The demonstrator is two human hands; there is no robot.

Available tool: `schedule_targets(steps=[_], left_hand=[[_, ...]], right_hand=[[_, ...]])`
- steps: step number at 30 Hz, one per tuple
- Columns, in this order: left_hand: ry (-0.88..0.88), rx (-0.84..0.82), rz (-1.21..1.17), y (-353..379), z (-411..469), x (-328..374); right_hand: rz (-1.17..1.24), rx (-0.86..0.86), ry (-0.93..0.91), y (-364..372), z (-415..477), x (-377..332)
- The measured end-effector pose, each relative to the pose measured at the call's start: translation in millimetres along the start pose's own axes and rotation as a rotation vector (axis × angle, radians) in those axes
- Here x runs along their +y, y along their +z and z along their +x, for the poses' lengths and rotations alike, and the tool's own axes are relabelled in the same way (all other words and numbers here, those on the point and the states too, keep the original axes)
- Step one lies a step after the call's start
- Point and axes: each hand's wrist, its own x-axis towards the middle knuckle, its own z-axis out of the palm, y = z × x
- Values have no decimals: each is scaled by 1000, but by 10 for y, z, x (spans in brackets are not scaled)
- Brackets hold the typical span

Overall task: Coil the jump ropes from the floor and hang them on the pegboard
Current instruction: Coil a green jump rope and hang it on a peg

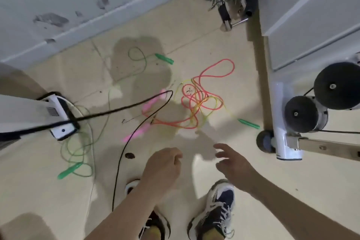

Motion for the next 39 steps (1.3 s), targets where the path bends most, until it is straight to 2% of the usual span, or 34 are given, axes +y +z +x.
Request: schedule_targets(steps=[3,6,10,12,14,15,17,19,22,25,29,32,36,39], left_hand=[[-1,-10,45,472,704,-258],[67,8,179,876,1361,-536],[31,-8,362,1354,2042,-880],[51,36,315,1485,2090,-912],[138,141,125,1528,1958,-853],[141,176,-2,1468,1832,-769],[13,170,-333,1268,1562,-559],[-84,174,-661,978,1271,-296],[-25,204,-905,453,727,276],[-9,200,-1122,-173,132,890],[214,248,-1110,-1198,-671,1677],[259,270,-1056,-1976,-1254,2167],[330,317,-734,-2787,-2015,2545],[350,353,-588,-3236,-2601,2631]], right_hand=[[-277,-32,-90,265,827,443],[-356,58,-177,429,1555,611],[-538,124,-344,543,2306,750],[-427,112,-339,635,2481,783],[-47,75,-155,698,2393,667],[148,0,-47,704,2295,605],[397,-143,109,613,1987,422],[566,-199,184,454,1628,187],[767,-191,162,119,947,-305],[915,-199,50,-318,111,-1045],[1008,-156,-170,-910,-1131,-2213],[1044,-216,-384,-1252,-2112,-3049],[1030,-365,-675,-1577,-3437,-4035],[954,-372,-859,-1761,-4393,-4682]])
